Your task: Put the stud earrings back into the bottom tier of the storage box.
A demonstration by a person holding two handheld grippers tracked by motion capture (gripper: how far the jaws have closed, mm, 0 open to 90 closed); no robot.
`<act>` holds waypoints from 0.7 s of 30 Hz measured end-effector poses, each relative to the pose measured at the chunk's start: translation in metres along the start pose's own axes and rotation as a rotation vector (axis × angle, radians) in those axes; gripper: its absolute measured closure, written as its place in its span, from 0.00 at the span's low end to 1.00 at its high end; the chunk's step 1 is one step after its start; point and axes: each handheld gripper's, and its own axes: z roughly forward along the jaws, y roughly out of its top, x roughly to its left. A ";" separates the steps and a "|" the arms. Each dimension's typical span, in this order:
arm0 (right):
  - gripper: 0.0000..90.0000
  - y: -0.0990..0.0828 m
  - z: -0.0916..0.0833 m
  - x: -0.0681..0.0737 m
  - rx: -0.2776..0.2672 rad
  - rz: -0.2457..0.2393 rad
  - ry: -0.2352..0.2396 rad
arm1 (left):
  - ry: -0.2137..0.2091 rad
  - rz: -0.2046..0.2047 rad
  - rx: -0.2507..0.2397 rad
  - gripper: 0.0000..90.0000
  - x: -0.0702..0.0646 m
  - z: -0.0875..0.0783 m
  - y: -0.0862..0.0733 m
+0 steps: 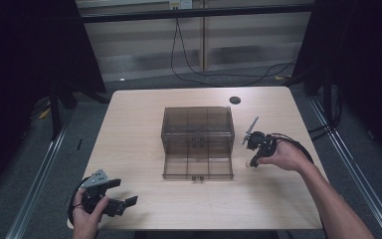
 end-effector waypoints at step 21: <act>0.95 0.021 -0.020 0.013 -0.044 -0.044 -0.001 | -0.008 -0.002 -0.004 0.03 0.000 0.000 0.000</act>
